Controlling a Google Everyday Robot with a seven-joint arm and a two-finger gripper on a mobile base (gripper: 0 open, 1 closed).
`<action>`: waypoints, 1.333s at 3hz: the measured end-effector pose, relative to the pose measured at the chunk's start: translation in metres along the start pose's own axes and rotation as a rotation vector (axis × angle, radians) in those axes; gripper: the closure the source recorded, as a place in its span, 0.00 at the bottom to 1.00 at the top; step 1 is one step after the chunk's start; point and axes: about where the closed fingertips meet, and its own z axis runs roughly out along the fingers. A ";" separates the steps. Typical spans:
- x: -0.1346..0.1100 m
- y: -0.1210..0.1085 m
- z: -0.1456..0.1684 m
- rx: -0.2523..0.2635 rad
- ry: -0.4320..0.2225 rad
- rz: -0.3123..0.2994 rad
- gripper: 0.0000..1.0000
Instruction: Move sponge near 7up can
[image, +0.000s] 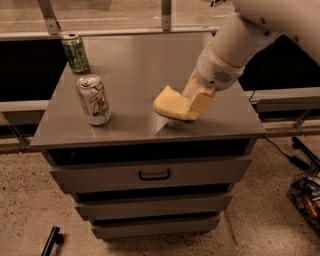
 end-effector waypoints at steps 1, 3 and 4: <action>-0.028 0.002 0.021 -0.065 -0.005 -0.074 1.00; -0.067 -0.001 0.056 -0.144 -0.033 -0.167 1.00; -0.079 -0.006 0.062 -0.156 -0.042 -0.182 0.84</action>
Offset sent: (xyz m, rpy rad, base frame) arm 0.0082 0.0959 -0.0307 0.0195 0.0914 0.2630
